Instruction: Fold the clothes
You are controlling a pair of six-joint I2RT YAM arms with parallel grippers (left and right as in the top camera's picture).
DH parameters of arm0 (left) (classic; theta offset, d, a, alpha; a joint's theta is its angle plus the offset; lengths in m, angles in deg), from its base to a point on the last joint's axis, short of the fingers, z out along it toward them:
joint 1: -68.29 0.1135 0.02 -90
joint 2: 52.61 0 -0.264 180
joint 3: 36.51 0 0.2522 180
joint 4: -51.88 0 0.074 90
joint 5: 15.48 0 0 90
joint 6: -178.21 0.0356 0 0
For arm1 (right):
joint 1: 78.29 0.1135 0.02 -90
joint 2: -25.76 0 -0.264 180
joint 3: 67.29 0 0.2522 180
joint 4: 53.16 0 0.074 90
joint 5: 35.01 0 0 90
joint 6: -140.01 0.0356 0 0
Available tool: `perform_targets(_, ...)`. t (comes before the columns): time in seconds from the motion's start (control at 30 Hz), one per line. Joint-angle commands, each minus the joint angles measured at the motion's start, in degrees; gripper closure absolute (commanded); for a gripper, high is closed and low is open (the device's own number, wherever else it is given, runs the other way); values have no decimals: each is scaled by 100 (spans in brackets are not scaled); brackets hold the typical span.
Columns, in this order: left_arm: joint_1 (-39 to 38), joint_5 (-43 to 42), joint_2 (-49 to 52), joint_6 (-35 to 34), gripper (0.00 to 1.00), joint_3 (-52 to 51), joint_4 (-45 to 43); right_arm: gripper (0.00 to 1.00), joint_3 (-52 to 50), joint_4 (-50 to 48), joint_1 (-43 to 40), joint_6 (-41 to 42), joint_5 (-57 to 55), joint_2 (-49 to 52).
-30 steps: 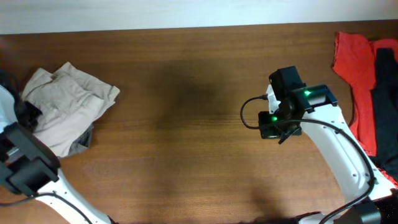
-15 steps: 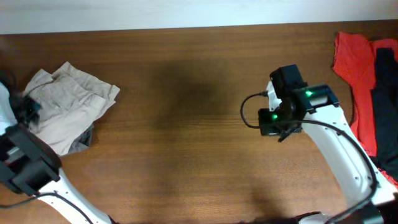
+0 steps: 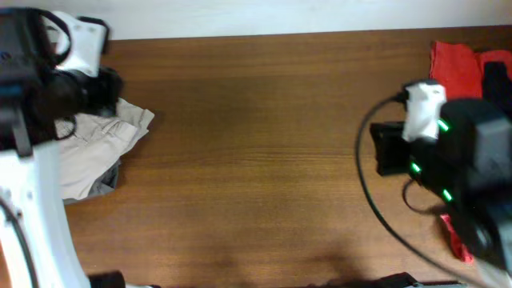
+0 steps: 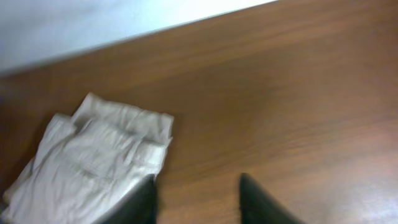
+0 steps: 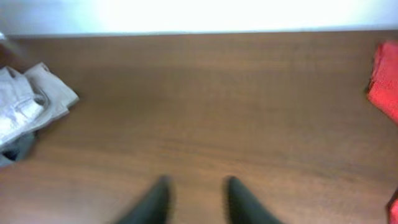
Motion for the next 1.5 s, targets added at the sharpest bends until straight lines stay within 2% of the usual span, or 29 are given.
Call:
perform_targets(0.0, -573, 175, -321, 229, 0, -31, 52, 38, 74, 17, -13, -127, -105, -522)
perform_targets(0.03, -678, 221, -378, 232, 0, -28, 120, 17, 74, 24, -13, -127, -107, -616)
perform_targets(0.07, -761, 216, -417, 236, 0, -28, 203, 1, 74, 24, -13, -127, -105, -719)
perform_targets(0.27, -933, 216, -437, 236, 0, -31, 299, 1, 74, 31, -11, -125, -105, -1012)
perform_targets(0.73, -933, 216, -437, 236, 0, -31, 332, 1, 74, 271, -13, -125, -42, -1014)
perform_targets(0.87, -933, 214, -439, 236, 0, -31, 334, 1, 83, 295, -13, -417, -549, -1067)
perform_targets(1.13, -933, 214, -437, 236, 0, -31, 334, 1, -52, -7, -146, -413, -1851, -1770)
perform_targets(1.3, -933, 214, -437, 236, 0, -31, 332, 1, -1241, -876, -857, -409, -2065, -2629)
perform_targets(1.33, -933, 216, -437, 236, 0, -31, 332, 1, -1932, -1204, -1045, -409, -1941, -3045)
perform_targets(1.47, -933, 214, -437, 236, 0, -31, 332, 1, -3324, -1668, -1191, -404, -1720, -3853)
